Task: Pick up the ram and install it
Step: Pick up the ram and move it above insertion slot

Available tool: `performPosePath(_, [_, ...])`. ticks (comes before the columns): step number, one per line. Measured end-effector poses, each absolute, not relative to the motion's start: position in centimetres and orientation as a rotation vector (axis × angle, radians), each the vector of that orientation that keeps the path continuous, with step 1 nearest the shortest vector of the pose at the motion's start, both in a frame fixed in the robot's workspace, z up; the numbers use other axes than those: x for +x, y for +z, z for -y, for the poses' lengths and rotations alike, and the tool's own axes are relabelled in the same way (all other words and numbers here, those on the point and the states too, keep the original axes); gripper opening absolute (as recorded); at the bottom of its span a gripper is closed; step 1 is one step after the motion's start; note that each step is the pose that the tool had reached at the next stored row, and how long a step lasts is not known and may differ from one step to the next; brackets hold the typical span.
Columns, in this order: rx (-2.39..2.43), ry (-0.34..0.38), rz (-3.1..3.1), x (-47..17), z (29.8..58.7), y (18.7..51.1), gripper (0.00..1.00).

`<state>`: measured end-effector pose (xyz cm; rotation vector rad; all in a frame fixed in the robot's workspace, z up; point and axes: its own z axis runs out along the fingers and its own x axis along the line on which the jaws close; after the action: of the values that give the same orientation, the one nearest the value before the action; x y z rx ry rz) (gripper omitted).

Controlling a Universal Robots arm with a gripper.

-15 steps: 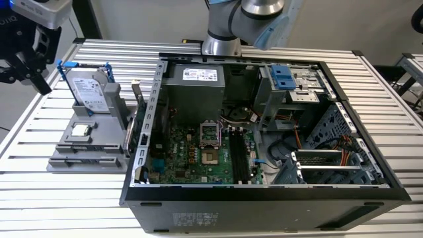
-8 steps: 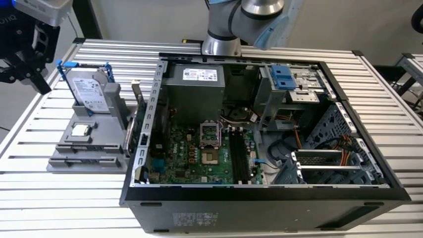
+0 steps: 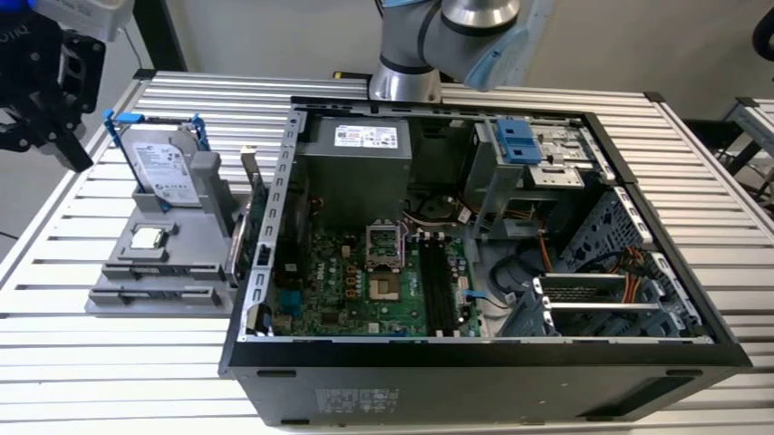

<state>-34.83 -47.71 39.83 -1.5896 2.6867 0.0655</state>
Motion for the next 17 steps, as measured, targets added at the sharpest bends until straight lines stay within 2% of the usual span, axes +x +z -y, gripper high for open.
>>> performPosePath(8, [-1.716,0.067,-2.610,-34.83,47.71,39.83,0.00])
performPosePath(17, [-1.803,0.100,-2.526,-34.82,47.70,39.83,0.00])
